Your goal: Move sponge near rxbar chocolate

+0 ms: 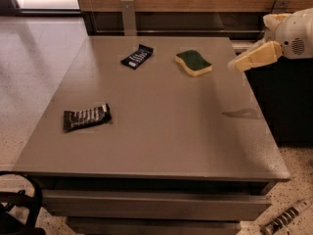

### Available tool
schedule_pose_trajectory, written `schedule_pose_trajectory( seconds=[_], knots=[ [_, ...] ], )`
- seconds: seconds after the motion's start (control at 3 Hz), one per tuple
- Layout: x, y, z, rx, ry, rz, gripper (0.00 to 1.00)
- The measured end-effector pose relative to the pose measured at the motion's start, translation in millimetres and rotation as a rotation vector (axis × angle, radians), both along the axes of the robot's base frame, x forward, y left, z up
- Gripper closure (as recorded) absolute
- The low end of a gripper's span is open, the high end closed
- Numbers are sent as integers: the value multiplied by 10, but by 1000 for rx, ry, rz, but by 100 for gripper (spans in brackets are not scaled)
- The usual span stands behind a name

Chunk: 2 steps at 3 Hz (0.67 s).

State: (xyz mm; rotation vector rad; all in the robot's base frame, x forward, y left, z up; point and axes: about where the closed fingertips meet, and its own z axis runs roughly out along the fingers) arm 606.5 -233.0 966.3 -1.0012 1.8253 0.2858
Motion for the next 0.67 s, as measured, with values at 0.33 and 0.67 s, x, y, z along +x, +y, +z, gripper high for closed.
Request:
schedule_pose_trajectory(
  seconds=[0.33,0.67],
  knots=[
    [167,88,-86,42,1,8,0],
    [474,249,-283,127,13,2,0]
  ],
)
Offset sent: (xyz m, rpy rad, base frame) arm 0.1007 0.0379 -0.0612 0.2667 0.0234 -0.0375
